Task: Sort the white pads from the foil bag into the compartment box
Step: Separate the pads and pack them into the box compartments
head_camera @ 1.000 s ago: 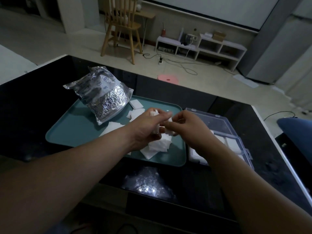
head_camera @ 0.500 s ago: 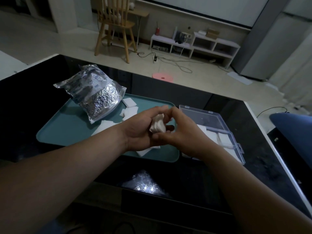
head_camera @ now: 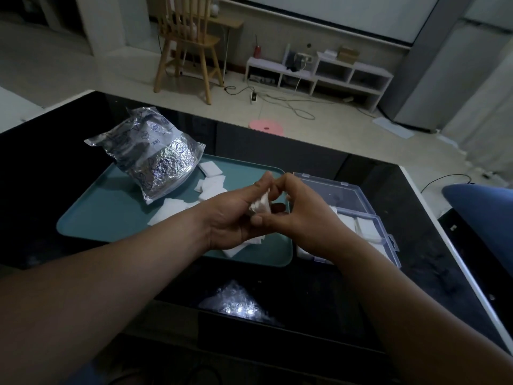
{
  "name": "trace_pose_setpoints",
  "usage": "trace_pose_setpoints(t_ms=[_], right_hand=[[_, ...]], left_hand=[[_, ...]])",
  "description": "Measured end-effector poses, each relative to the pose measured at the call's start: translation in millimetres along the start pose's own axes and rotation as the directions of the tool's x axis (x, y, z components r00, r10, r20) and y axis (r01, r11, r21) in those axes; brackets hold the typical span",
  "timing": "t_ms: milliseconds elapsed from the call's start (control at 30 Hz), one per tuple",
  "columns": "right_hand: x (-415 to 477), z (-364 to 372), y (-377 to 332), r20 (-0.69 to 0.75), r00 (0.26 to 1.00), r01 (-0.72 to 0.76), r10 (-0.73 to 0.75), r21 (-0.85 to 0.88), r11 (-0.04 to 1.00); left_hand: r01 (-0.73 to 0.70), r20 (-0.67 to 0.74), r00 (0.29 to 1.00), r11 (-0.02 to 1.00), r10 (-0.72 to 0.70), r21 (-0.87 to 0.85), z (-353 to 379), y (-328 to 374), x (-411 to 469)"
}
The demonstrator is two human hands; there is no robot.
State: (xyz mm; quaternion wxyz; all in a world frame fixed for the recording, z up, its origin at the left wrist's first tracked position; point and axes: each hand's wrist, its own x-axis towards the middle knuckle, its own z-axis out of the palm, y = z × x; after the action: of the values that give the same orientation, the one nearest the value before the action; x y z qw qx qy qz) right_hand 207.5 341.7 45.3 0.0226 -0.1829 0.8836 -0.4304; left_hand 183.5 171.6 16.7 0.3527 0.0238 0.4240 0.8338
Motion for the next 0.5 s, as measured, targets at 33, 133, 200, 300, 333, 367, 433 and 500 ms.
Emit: trace_pose_setpoints(t_ms=[33,133,200,300,333,367,433,500], right_hand=[[-0.1,-0.2,0.4,-0.007,1.000,0.003,-0.003,-0.020,1.000],[-0.7,-1.7,0.8,-0.019,1.000,0.007,-0.007,-0.024,1.000],[-1.4,-2.6,2.5,-0.025,1.000,0.010,-0.011,-0.031,0.999],[-3.8,-3.1,3.3,-0.025,1.000,0.018,-0.019,-0.040,0.999],[-5.0,-3.1,3.3,-0.022,1.000,0.020,-0.020,-0.029,0.999],[-5.6,-2.6,5.4,-0.013,1.000,0.017,-0.017,-0.005,1.000],[-6.2,0.2,7.5,0.021,1.000,-0.015,0.014,0.061,0.998],[-5.1,3.2,9.7,0.007,1.000,-0.013,0.013,0.019,1.000]], left_hand=[[0.002,-0.025,1.000,1.000,-0.002,-0.002,-1.1,-0.6,1.3],[-0.012,-0.065,0.998,1.000,0.011,-0.002,-0.8,-1.6,2.1],[-0.017,-0.056,0.998,1.000,0.017,0.004,0.3,-1.9,1.1],[-0.022,-0.028,0.999,1.000,0.023,0.016,0.5,-1.9,0.4],[-0.022,-0.013,1.000,0.999,0.022,0.029,1.0,-1.7,0.5],[-0.016,0.005,1.000,0.999,0.016,0.040,1.2,-1.9,1.0],[0.000,0.043,0.999,0.997,-0.004,0.074,3.3,-2.9,1.8],[0.018,0.050,0.998,0.996,-0.023,0.092,6.8,-5.5,4.3]])
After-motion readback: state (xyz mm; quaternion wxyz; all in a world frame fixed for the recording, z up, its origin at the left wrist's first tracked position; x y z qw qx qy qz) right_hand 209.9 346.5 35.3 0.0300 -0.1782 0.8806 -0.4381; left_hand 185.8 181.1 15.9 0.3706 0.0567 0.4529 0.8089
